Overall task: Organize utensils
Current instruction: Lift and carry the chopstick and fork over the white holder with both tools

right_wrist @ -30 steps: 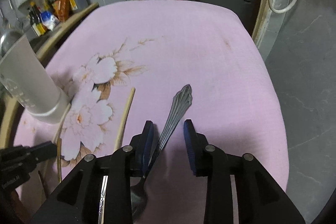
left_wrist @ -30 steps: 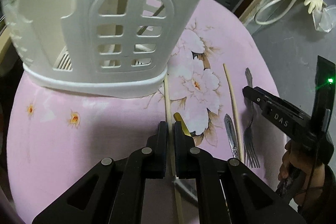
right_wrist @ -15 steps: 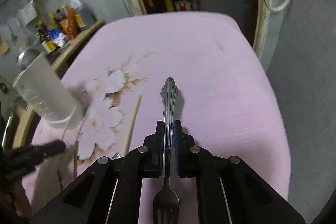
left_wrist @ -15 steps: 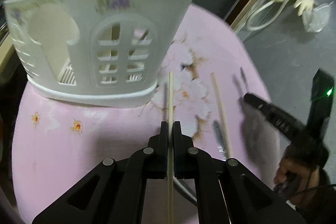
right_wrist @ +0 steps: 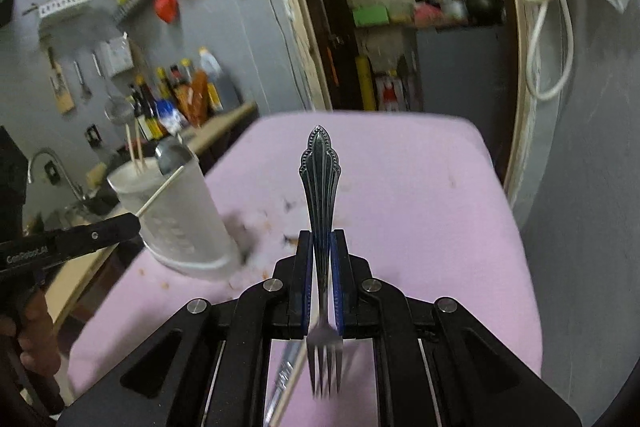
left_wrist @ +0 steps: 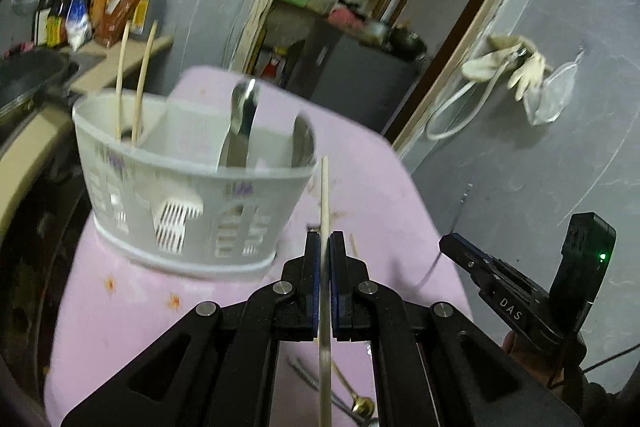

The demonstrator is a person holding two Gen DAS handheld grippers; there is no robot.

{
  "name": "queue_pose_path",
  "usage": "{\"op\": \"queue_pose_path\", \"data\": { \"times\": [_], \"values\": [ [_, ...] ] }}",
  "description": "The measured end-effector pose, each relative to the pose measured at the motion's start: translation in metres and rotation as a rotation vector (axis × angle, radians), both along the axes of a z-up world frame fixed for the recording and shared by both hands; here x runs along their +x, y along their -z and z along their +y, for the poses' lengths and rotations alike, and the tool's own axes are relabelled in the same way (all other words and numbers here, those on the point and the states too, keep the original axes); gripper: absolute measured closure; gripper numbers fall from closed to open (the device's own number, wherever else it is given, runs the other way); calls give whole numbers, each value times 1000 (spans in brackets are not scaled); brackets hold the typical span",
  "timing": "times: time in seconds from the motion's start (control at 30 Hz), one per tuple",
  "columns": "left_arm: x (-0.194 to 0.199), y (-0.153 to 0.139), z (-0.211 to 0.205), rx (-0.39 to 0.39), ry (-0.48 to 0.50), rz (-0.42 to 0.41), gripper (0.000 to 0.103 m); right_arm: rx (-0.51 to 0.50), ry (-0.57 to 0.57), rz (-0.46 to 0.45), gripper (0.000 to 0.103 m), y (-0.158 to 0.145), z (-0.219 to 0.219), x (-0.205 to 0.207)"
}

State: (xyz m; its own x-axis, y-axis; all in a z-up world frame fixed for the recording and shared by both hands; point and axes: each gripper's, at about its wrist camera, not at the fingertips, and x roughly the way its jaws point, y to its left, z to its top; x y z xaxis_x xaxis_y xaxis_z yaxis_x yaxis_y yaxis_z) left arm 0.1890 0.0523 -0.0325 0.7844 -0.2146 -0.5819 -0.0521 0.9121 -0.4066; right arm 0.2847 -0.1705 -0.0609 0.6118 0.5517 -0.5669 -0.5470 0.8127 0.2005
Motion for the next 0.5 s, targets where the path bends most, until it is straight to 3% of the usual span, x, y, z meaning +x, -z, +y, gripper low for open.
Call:
{"op": "queue_pose_path", "data": {
  "times": [0.27, 0.5],
  "values": [
    [4, -30, 4, -13, 40, -71, 101, 64, 1, -84, 97, -37, 8, -1],
    [9, -61, 27, -21, 9, -150, 101, 83, -6, -136, 97, -64, 15, 1]
  ]
}}
